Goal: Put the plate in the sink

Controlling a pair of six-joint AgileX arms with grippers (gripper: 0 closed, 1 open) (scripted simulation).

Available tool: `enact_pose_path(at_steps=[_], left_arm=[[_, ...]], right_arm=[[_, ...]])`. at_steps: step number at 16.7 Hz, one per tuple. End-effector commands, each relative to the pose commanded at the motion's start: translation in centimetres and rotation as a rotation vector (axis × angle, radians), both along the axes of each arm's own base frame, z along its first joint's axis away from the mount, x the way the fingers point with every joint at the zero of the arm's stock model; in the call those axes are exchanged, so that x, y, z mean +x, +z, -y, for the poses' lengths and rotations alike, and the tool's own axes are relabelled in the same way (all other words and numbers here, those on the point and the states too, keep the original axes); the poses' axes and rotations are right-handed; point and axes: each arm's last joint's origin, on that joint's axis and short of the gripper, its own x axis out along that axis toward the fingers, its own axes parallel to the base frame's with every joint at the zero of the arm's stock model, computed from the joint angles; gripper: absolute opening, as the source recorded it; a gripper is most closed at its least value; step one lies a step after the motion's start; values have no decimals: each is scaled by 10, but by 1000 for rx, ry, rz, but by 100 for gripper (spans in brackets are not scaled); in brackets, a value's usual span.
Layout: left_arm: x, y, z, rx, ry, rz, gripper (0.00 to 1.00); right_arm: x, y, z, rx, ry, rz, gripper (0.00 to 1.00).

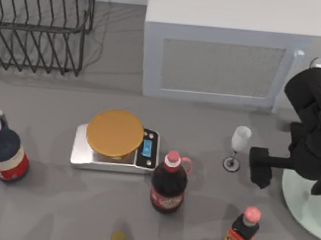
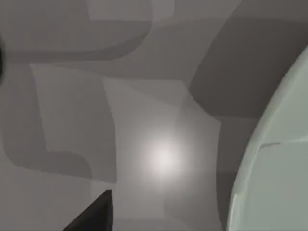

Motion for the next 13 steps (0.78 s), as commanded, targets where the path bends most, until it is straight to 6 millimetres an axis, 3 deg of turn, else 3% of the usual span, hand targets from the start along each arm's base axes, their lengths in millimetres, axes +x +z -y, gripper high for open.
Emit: enact_pose_path(at_steps=[5,13], left_arm=[[0,0,0,0,0,0,100],[0,0,0,0,0,0,100]], right_arm=[[1,-1,-2,-5,15,11,100],[1,-1,-2,-5,15,11,40]])
